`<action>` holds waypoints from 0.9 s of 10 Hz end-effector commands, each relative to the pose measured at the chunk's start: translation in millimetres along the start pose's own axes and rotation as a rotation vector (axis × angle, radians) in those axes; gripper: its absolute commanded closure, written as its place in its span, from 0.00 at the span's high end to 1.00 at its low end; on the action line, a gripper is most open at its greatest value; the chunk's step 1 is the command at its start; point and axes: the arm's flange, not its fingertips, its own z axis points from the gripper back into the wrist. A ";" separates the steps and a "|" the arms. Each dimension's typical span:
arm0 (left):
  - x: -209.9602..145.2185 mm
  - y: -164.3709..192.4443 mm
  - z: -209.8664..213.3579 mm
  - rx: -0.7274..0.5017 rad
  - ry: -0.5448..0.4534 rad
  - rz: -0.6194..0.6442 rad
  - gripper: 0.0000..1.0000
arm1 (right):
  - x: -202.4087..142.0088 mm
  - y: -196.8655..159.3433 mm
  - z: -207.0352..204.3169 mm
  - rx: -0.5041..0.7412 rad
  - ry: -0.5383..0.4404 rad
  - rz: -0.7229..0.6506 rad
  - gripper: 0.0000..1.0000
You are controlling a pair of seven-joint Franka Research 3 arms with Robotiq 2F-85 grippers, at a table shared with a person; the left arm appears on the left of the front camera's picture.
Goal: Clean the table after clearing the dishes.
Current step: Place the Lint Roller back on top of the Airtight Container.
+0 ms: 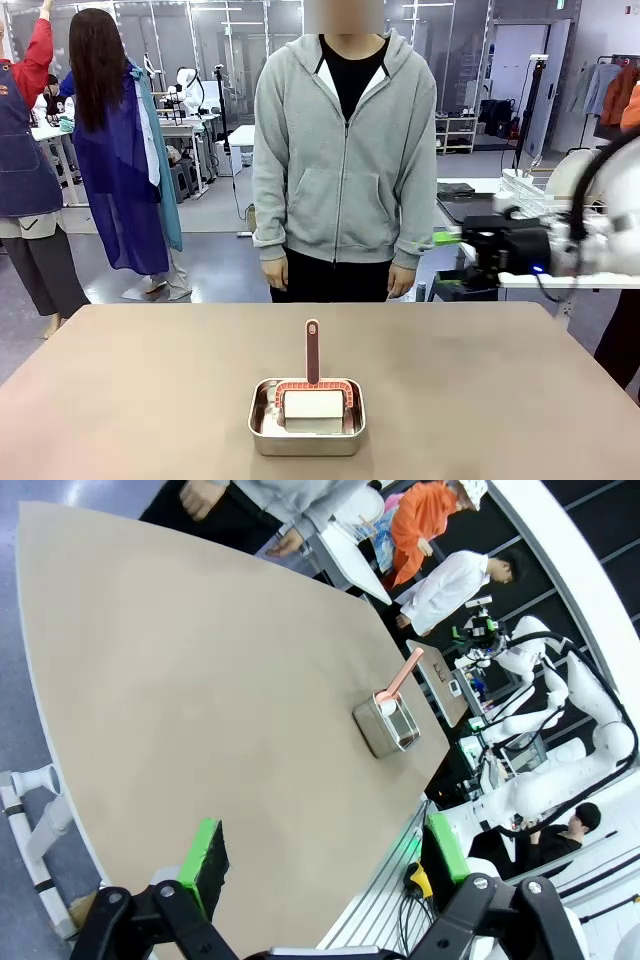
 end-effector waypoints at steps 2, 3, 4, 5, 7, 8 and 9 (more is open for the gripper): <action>-2.7 -4.9 1.8 0.002 0.010 -0.002 0.99 | -6.4 -22.4 106.4 -0.147 -0.088 0.033 1.00; -2.7 -4.9 1.8 0.002 0.010 -0.002 0.99 | -11.4 -28.0 141.9 -0.183 -0.121 0.007 1.00; -2.7 -4.9 1.8 0.002 0.010 -0.002 0.99 | -20.8 -31.3 176.5 -0.223 -0.174 -0.005 1.00; -2.7 -4.9 1.8 0.002 0.010 -0.002 0.99 | -34.4 -37.7 209.4 -0.245 -0.208 -0.048 1.00; -2.7 -4.9 1.8 0.002 0.010 -0.002 0.99 | -67.1 -49.7 263.7 -0.244 -0.273 -0.115 1.00; -2.7 -4.9 1.8 0.002 0.010 -0.002 0.99 | -74.1 -51.3 275.1 -0.258 -0.281 -0.121 1.00; -2.7 -4.9 1.8 0.002 0.010 -0.002 0.99 | -73.7 -52.7 279.8 -0.277 -0.298 -0.129 1.00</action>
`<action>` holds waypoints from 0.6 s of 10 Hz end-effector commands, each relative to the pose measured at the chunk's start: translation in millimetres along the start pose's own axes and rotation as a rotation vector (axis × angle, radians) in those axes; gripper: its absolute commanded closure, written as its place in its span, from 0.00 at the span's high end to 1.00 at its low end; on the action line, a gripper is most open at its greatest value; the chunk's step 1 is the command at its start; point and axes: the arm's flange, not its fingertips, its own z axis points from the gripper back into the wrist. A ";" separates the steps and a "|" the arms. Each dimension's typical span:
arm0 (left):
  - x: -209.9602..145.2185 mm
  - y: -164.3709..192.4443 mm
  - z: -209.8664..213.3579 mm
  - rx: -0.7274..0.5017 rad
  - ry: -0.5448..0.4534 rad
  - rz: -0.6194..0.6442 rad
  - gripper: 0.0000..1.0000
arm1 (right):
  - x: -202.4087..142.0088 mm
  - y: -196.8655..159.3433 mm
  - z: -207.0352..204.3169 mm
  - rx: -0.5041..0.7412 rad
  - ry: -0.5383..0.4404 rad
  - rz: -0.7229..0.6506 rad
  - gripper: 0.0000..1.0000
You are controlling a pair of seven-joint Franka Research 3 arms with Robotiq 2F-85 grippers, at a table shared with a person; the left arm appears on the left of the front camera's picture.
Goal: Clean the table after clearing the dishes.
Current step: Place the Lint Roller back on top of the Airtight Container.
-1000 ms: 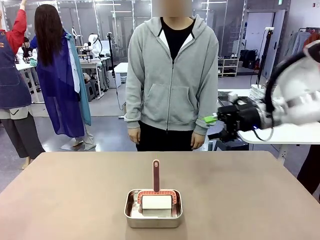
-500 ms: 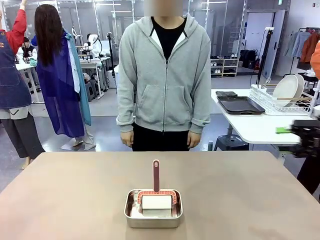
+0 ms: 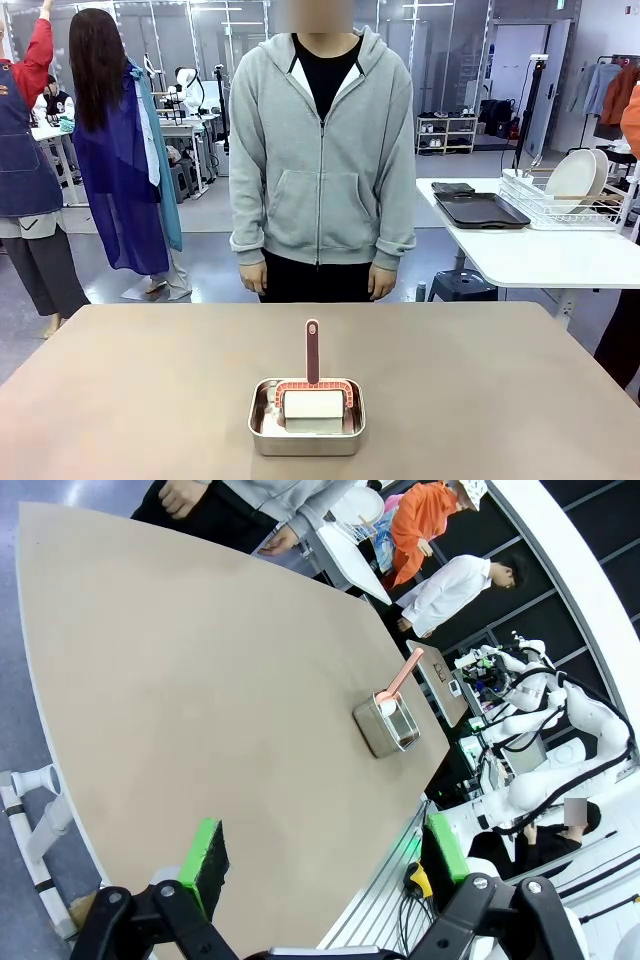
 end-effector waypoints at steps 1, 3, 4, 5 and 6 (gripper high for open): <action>-2.8 -4.8 2.0 0.002 0.010 -0.002 0.99 | 3.1 5.0 -12.7 0.021 0.017 -0.040 1.00; -2.8 -4.8 2.0 0.002 0.010 -0.002 0.99 | 0.0 0.0 0.0 0.000 0.000 0.000 1.00; -2.8 -4.8 2.0 0.002 0.010 -0.002 0.99 | 0.0 0.0 0.0 0.000 0.000 0.000 1.00; -2.8 -4.8 2.0 0.002 0.010 -0.002 0.99 | 0.0 0.0 0.0 0.000 0.000 0.000 1.00; -2.8 -4.8 2.0 0.002 0.010 -0.002 0.99 | 0.0 0.0 0.0 0.000 0.000 0.000 1.00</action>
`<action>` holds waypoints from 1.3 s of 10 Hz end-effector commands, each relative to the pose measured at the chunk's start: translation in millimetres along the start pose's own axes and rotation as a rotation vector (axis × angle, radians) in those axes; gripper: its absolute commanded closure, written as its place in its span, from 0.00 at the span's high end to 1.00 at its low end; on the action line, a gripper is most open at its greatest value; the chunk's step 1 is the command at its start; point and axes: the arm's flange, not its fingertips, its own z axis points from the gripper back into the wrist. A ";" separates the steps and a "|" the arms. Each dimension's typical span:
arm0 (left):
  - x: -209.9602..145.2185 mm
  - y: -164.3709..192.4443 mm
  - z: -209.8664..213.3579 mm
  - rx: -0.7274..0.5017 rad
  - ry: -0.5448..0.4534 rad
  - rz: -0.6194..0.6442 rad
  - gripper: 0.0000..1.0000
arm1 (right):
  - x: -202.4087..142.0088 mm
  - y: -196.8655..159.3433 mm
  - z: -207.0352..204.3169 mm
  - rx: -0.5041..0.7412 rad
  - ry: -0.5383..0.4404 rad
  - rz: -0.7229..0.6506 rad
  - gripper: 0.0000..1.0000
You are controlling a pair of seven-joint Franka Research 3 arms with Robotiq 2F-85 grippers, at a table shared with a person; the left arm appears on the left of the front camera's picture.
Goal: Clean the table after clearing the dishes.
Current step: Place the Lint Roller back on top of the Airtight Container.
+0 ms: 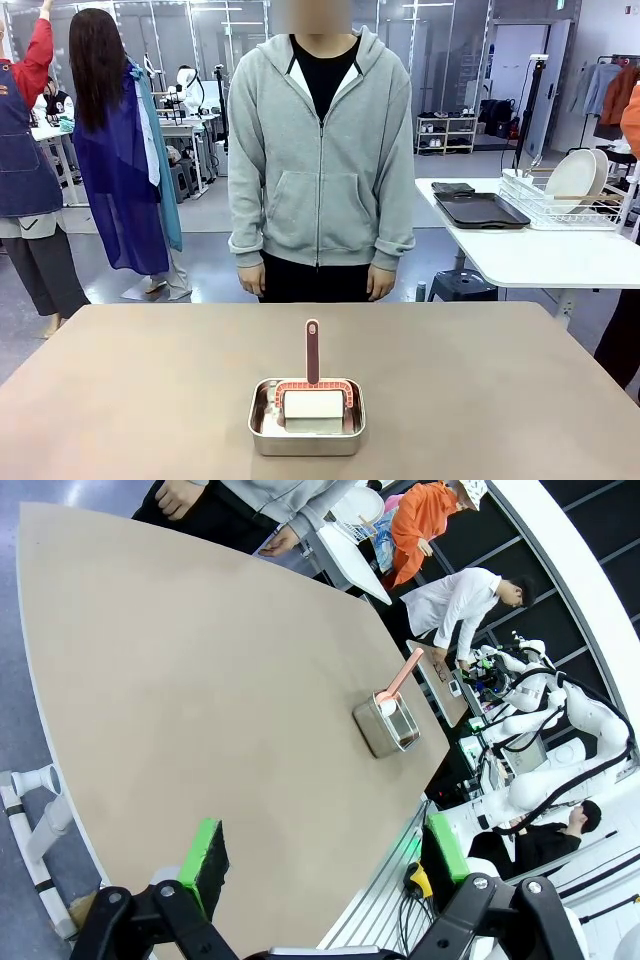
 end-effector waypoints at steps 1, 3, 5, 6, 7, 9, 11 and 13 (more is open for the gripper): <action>-2.8 -4.8 1.9 0.002 0.010 -0.002 0.99 | 0.3 1.9 0.4 -0.002 -0.001 0.008 1.00; -2.8 -4.8 1.9 0.002 0.010 -0.002 0.99 | 0.3 1.9 0.4 -0.002 -0.001 0.008 1.00; -2.8 -4.8 1.9 0.002 0.010 -0.002 0.99 | 0.3 1.9 0.4 -0.002 -0.001 0.008 1.00; -2.8 -4.8 1.9 0.002 0.010 -0.002 0.99 | 0.3 1.9 0.4 -0.002 -0.001 0.008 1.00; -2.8 -4.8 1.9 0.002 0.010 -0.002 0.99 | 0.3 1.9 0.4 -0.002 -0.001 0.008 1.00; -2.8 -4.8 1.9 0.002 0.010 -0.002 0.99 | 0.3 1.9 0.4 -0.002 -0.001 0.008 1.00; -2.8 -4.8 1.9 0.002 0.010 -0.002 0.99 | 0.3 1.9 0.4 -0.002 -0.001 0.008 1.00; -2.8 -4.8 1.9 0.002 0.010 -0.002 0.99 | 0.3 1.9 0.4 -0.002 -0.001 0.008 1.00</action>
